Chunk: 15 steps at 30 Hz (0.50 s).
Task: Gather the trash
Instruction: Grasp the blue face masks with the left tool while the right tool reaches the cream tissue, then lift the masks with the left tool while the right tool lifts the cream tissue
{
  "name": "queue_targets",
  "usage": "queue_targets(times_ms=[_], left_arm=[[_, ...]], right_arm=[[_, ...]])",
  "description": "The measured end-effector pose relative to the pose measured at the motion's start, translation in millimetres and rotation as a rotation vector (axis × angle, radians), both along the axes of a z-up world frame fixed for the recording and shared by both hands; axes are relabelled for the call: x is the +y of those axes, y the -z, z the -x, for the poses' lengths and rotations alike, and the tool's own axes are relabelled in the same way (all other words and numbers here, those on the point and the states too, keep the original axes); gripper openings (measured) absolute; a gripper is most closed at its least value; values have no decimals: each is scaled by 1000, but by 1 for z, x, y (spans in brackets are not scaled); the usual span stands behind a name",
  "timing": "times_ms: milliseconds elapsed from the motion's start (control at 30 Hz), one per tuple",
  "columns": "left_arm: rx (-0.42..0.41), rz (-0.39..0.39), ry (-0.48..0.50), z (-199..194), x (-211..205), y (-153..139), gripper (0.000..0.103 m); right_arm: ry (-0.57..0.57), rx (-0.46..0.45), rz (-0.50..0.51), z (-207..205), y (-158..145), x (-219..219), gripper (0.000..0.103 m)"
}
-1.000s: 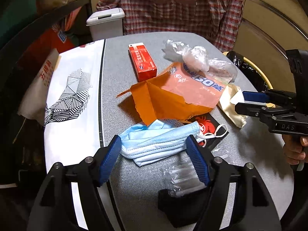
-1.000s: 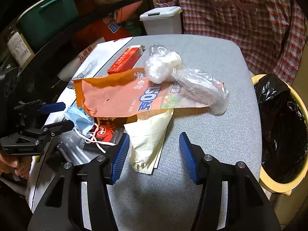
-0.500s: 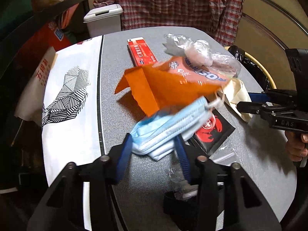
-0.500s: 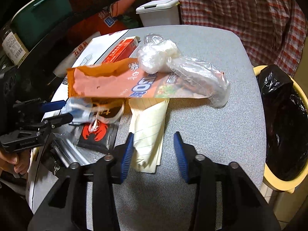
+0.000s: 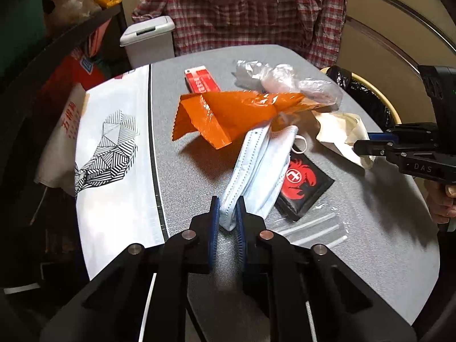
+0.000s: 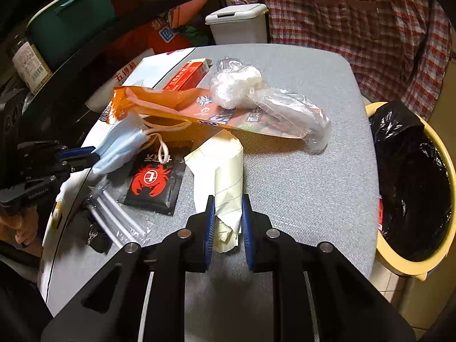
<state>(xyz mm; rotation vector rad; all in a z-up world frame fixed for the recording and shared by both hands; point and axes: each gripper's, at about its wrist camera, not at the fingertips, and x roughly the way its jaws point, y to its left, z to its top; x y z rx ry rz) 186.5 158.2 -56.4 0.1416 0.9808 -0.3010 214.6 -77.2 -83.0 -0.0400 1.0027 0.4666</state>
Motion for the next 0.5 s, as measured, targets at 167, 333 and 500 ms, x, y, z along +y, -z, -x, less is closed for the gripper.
queue_targets(times_ms=[167,333,500], left_arm=[[-26,5,9,10,-7,-14,10],[-51,12,8,19,-16,-28,9],[-88,15,-16,28,-25,-44,8]], right_arm=[[0,-21,-5,8,-11,-5,17],[6,-42,-19,15,-23,-12,17],[20,-62,-37,22,-34,-19,16]])
